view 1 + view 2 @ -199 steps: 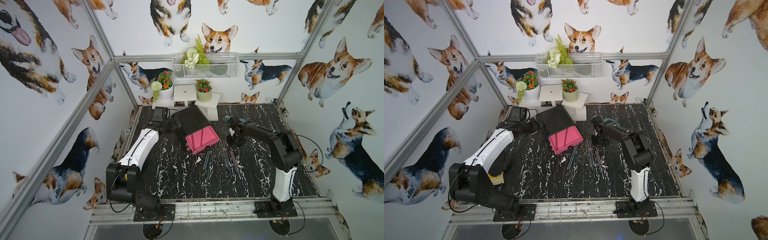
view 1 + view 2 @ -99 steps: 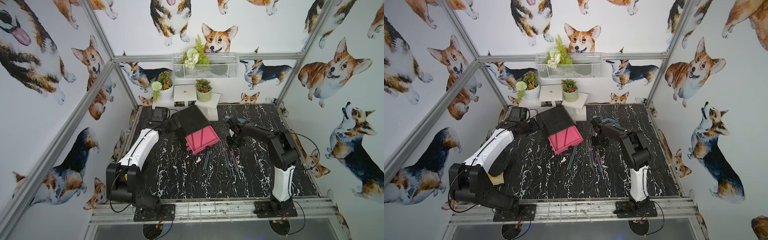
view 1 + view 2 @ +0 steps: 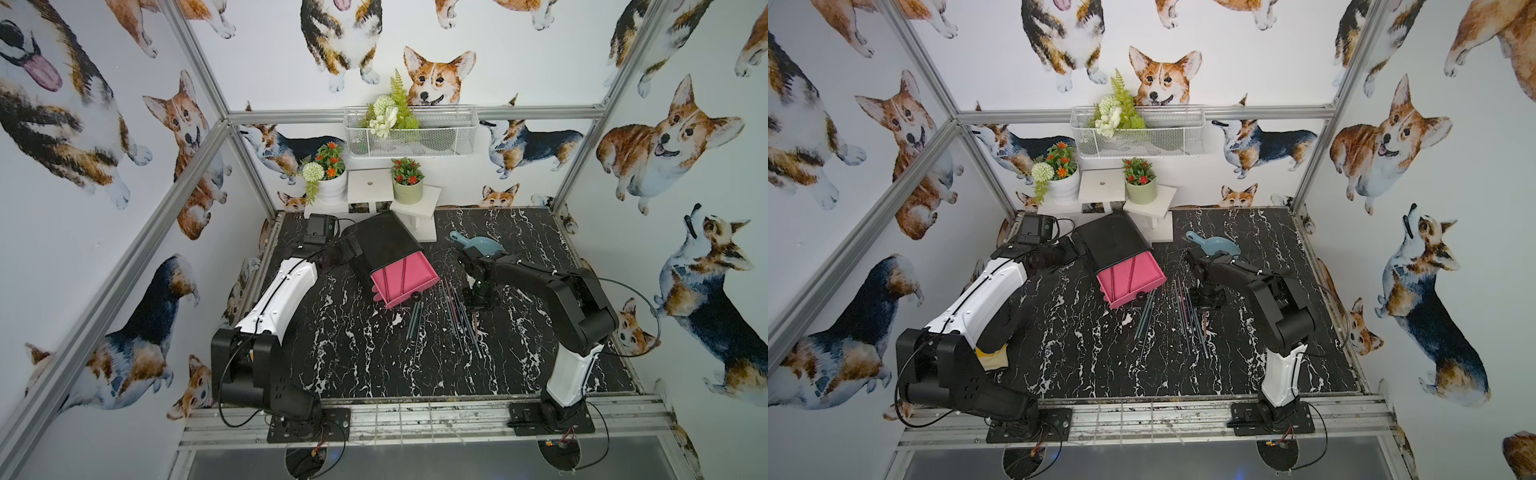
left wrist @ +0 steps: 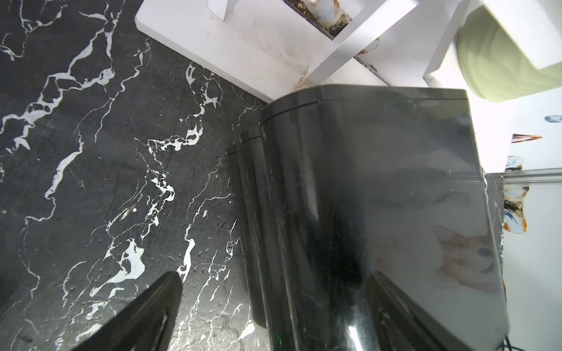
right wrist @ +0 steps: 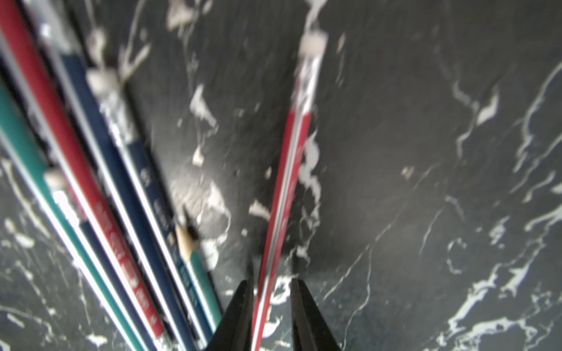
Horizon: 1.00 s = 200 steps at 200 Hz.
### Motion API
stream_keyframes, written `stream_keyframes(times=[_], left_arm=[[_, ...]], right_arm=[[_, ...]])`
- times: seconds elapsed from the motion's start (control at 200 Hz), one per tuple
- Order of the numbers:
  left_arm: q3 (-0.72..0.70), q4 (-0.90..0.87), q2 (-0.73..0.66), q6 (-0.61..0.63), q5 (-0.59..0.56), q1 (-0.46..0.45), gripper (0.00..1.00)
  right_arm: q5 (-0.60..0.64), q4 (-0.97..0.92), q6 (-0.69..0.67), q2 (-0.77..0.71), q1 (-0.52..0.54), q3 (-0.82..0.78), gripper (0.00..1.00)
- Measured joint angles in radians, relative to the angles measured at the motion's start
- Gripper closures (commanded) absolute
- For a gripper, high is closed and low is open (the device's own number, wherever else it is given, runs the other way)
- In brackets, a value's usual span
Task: Please place the pencils in the drawer according to their color
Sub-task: Pick up the pencil from the center of the board.
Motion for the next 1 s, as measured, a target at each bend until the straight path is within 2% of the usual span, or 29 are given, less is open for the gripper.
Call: stream_keyframes(times=[0.335, 0.591, 0.806, 1.001], left_arm=[[-0.004, 0.000, -0.008, -0.006, 0.000, 0.000, 0.00], [-0.006, 0.000, -0.010, -0.006, 0.000, 0.000, 0.00], [-0.006, 0.001, -0.010, -0.006, 0.000, 0.000, 0.00], [-0.007, 0.001, -0.010, -0.006, 0.000, 0.000, 0.00]], right_arm=[[0.000, 0.007, 0.056, -0.042, 0.021, -0.074, 0.82], [-0.031, 0.027, 0.072, -0.042, -0.004, -0.092, 1.00], [-0.026, 0.016, 0.066, -0.055, -0.011, -0.082, 1.00], [-0.008, -0.019, 0.063, -0.197, -0.012, -0.036, 1.00]])
